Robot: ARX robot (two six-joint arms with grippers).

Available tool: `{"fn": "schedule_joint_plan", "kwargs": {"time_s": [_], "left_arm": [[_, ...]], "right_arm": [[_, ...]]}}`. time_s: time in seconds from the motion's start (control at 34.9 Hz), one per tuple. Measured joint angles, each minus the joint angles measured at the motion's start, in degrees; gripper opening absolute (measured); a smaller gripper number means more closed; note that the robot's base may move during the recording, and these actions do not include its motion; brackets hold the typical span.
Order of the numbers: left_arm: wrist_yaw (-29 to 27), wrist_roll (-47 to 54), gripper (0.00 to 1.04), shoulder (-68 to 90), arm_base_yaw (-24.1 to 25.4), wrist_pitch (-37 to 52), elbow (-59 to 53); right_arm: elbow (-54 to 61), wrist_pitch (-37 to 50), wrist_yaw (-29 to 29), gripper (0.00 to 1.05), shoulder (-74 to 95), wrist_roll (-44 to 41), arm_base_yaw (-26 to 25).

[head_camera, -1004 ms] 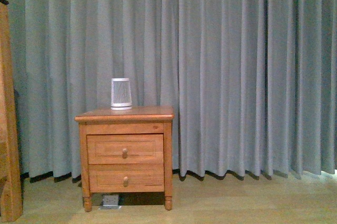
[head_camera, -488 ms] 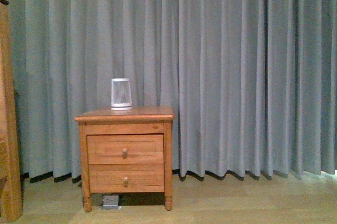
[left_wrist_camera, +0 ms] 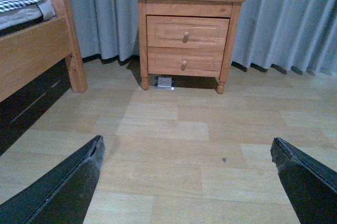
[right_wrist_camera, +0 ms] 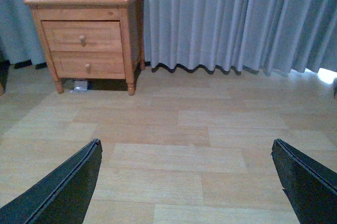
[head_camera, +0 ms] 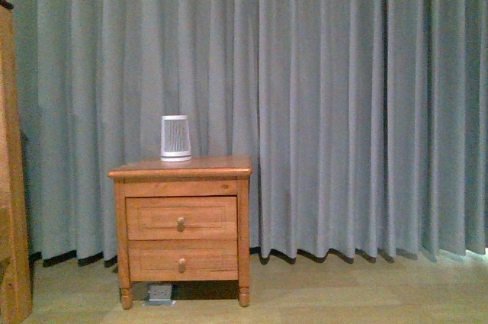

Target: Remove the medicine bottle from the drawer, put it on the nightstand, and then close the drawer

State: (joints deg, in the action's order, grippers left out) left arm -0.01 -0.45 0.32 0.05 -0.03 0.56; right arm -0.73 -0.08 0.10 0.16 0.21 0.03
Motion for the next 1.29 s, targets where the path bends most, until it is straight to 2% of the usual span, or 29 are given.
{"fn": "schedule_joint_plan", "kwargs": {"time_s": [1.29], "left_arm": [[0.0, 0.0, 0.98, 0.0, 0.0, 0.0, 0.0]], "right_arm": [[0.0, 0.0, 0.0, 0.98, 0.0, 0.0, 0.0]]}}
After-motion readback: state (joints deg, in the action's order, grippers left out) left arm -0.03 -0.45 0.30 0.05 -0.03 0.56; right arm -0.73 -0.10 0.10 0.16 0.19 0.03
